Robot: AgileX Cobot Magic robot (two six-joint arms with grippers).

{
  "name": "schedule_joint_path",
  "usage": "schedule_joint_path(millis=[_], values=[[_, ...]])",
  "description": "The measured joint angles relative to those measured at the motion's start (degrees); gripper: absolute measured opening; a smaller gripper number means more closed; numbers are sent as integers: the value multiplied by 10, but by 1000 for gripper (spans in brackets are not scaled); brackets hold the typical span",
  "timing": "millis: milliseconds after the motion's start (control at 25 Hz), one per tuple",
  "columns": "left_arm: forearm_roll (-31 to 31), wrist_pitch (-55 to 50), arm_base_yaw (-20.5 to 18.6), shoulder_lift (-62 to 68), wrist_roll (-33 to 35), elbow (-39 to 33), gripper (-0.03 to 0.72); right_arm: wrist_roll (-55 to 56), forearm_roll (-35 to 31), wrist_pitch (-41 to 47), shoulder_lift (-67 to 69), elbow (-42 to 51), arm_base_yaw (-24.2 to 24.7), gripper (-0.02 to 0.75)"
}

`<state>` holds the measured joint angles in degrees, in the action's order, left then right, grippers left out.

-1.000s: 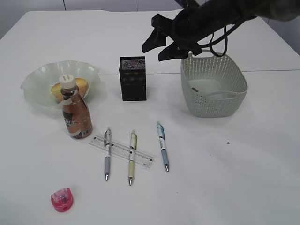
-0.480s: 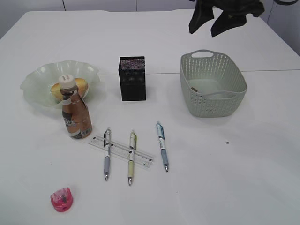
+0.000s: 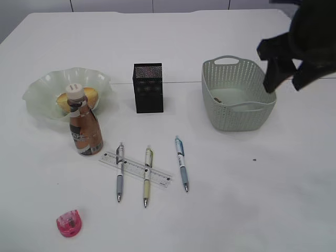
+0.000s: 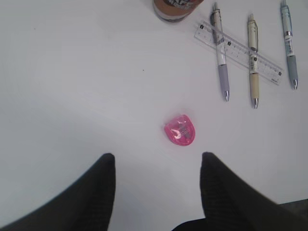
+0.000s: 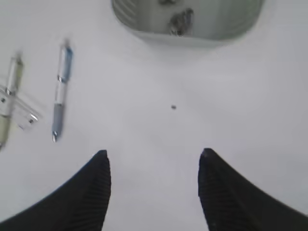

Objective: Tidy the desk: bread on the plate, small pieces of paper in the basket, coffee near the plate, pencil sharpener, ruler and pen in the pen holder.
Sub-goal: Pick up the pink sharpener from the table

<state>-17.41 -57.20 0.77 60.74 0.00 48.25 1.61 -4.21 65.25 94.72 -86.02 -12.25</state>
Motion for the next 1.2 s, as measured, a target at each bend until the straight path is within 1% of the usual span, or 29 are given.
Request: schedule_joint_path(millis=[240,360,520,640,720,760,840,960,1080,1120,1200], values=[[0,0,0,0,0,0,416,14,42,-9,-123,165,0,426],[4,2,0,0,0,0,416,21,55,-12,-184,221,0,426],[6,15,0,0,0,0,416,23,68,-7,-246,261,0,426],[-8,15,0,0,4,0,416,24,75,-1,-273,272,0,426],[-25,11,8,0,35,0,416,24,79,3,-282,273,0,426],[-35,8,16,0,50,0,416,24,79,6,-285,273,0,426],[-44,0,44,0,68,0,417,25,80,10,-286,273,0,426],[-44,0,93,0,69,0,419,25,80,11,-286,273,0,426],[-41,29,142,3,30,0,419,26,80,11,-286,273,0,426],[-32,44,159,8,0,0,419,26,80,11,-286,273,0,426],[6,65,190,22,-78,0,419,26,80,11,-286,273,0,426]])
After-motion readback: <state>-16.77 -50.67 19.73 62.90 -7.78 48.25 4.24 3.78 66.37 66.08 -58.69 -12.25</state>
